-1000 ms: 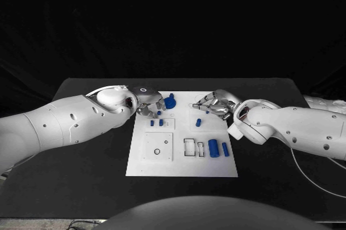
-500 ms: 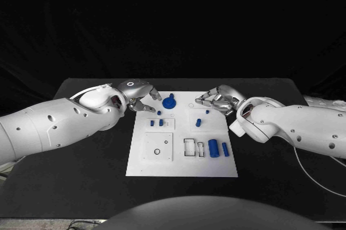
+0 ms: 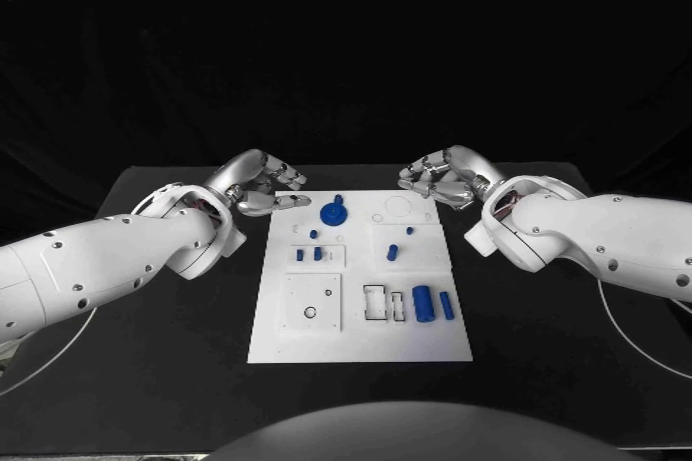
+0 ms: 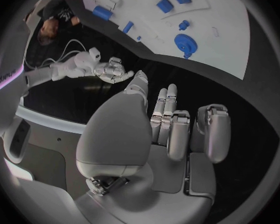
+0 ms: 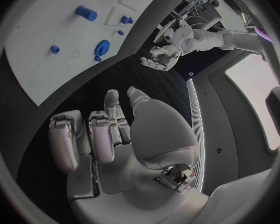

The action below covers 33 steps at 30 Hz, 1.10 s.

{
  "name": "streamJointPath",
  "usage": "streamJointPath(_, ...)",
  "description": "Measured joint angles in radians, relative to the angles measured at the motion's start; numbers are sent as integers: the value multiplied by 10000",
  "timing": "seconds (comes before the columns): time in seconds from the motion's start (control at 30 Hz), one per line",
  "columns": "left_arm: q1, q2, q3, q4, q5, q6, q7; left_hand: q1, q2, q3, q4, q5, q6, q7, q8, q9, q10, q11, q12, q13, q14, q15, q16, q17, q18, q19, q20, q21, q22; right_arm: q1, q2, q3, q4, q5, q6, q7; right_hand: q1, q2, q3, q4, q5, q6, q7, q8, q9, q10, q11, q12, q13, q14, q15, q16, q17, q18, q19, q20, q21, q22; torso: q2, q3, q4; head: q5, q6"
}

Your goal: Assemble the parts on the task board

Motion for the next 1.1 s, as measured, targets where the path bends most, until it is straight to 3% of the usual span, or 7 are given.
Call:
streamJointPath(0.07,-40,6,-5,31,1019,-104,254,-243,91,-231,-58,649,0,0,-27,0,0,0,0,5,0,0,0,0,-2,0,0,-121,0,5,-14,0,-33,-455,12,-92,240,-235,217,-27,-107,245,-51,0,33,46,3,-1379,-1263,4,-68,0,2,1,0,0,0,0,2,1,8,-70,37)
streamJointPath(0.17,-93,8,-17,92,2306,-247,603,-325,180,-454,-6,992,-20,19,-40,-2,0,0,0,5,0,0,0,0,0,0,0,-192,0,8,-32,0,-85,-1312,52,-276,467,-462,435,-16,-311,480,-162,-93,58,329,182,-2917,-2808,7,69,0,2,1,17,33,0,0,2,1,20,-152,78)
streamJointPath(0.3,-127,6,-20,181,3909,-456,1100,-377,232,-632,-6,1202,-73,72,-40,-11,-20,20,0,4,0,0,0,0,-1,0,0,-68,0,-2,-54,0,-127,-2996,212,-716,727,-723,694,-142,-395,841,-245,-342,130,926,423,-4698,-4840,0,264,0,1,1,-1,296,0,-1,1,1,31,-217,132)
streamJointPath(0.43,-144,6,-20,204,4899,-630,1439,-356,295,-688,-7,1228,-73,72,-40,-11,-75,-1,0,4,0,0,0,0,-1,0,0,47,0,-68,-27,0,-146,-4614,585,-1308,774,-770,829,-277,-466,942,-143,-572,138,1085,582,-5430,-5809,2,367,0,1,2,-5,406,0,-1,1,1,27,-244,177)
streamJointPath(0.7,-168,54,-21,197,5713,-795,1784,-342,437,-839,7,1228,-74,71,-40,-11,-76,0,0,3,0,0,0,0,-2,0,0,449,0,-284,129,-3,-252,-6791,1403,-2248,850,-845,993,-441,-507,998,-87,-866,48,1183,573,-5920,-6612,-15,384,0,0,1,-20,420,0,-2,12,1,26,-264,212)
streamJointPath(1.0,-211,48,-24,174,5966,-822,1907,-284,536,-893,6,1228,-74,70,-40,-2,-75,0,0,2,0,0,0,0,-2,0,0,527,0,-386,403,3,-558,-7614,2083,-2721,867,-863,1076,-525,-604,979,-37,-1074,-95,1379,518,-6156,-7074,-15,384,0,-1,2,-20,420,0,-3,16,-4,25,-297,210)
streamJointPath(1.1,-216,15,-25,189,6007,-833,1920,-284,535,-893,6,1228,-74,70,-39,-2,-75,0,0,2,0,0,0,0,-2,0,0,565,0,-452,508,2,-672,-7731,2269,-2815,867,-862,1146,-577,-625,1112,-169,-1074,-120,1513,446,-6232,-7244,-15,384,0,-1,2,-20,420,0,-3,15,-3,20,-292,202)
